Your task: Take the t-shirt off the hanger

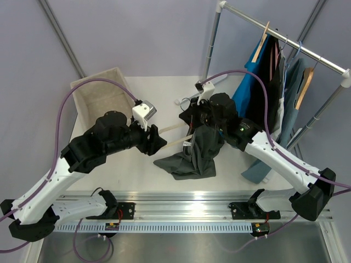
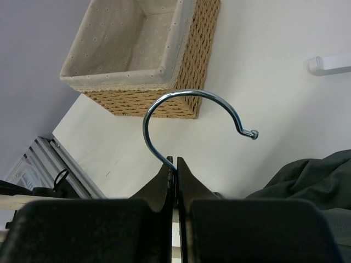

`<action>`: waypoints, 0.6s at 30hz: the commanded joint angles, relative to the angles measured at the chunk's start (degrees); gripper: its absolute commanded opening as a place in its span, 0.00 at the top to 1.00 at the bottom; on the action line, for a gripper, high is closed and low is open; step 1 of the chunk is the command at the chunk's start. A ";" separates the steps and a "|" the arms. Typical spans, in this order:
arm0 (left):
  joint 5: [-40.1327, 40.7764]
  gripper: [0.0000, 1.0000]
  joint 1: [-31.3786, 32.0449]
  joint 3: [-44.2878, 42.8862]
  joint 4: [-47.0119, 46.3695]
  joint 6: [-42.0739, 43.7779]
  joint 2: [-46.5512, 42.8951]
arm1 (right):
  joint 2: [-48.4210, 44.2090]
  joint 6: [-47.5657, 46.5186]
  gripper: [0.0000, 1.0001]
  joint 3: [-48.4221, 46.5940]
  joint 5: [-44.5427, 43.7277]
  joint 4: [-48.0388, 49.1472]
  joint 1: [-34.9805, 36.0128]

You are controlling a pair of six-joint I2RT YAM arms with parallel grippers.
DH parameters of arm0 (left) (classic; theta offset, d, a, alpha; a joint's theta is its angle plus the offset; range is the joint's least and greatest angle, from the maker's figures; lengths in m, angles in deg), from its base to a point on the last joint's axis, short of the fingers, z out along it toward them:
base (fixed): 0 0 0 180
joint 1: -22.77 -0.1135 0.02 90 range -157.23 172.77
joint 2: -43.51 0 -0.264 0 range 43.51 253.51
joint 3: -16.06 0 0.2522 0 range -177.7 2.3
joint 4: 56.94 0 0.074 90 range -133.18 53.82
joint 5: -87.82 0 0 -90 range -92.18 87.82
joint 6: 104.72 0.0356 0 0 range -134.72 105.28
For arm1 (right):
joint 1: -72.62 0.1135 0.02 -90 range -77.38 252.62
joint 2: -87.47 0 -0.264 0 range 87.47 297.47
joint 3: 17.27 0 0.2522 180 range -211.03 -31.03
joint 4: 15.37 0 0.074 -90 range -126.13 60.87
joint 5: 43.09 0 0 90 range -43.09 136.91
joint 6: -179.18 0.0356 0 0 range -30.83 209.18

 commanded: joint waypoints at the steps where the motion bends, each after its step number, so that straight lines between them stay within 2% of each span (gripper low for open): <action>1: -3.41 0.43 -0.05 -2.32 -0.48 -1.84 1.27 | -0.56 -1.03 1.00 0.38 1.35 3.32 -0.35; 3: -5.61 0.50 0.03 -2.14 -0.48 -3.68 2.14 | -0.91 -1.03 1.00 0.55 1.53 3.49 -0.44; 4: -6.40 0.57 -0.05 -2.14 -0.48 -4.30 2.41 | -1.00 -1.12 1.00 0.73 1.70 3.67 -0.35; 6: -7.99 0.63 -0.05 -2.14 -0.48 -5.71 3.11 | -1.01 -1.21 1.00 0.82 1.88 3.49 -0.35; 9: -7.64 0.94 -0.05 -2.14 -0.48 -6.68 3.46 | -1.09 -1.29 1.00 0.99 2.14 3.49 -0.35; 10: -7.46 1.00 -0.05 -1.88 -0.39 -6.77 3.46 | -1.18 -1.12 1.00 1.34 2.05 3.49 -0.35; 18: -2.37 1.00 -0.14 -0.30 -0.30 -5.63 1.18 | -1.44 -2.17 0.99 1.61 1.26 3.41 -0.35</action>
